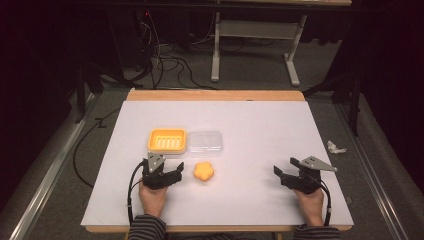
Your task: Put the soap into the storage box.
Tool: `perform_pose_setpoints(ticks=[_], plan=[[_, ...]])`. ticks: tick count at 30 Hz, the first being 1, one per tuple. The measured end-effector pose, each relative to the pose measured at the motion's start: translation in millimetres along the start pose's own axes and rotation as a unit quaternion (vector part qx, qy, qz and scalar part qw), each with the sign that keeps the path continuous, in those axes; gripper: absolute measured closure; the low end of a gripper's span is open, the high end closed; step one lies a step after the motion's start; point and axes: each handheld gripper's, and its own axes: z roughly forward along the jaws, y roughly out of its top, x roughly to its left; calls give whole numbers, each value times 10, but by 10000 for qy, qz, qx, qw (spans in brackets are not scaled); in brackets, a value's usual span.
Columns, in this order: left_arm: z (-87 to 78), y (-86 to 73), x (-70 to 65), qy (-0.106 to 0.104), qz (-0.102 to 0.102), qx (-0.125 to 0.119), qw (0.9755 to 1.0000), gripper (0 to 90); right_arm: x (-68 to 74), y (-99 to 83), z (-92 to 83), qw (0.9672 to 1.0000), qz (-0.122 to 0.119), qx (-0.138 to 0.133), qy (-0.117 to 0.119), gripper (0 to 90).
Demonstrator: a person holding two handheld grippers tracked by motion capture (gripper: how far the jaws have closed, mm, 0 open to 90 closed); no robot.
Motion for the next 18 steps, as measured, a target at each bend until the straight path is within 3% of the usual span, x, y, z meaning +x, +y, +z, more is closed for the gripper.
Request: perform_pose_setpoints(ticks=[18], plan=[[-2,-9,-14,14,70,-24,10000,181,-7,2,5,10000,20,44,4,223]])
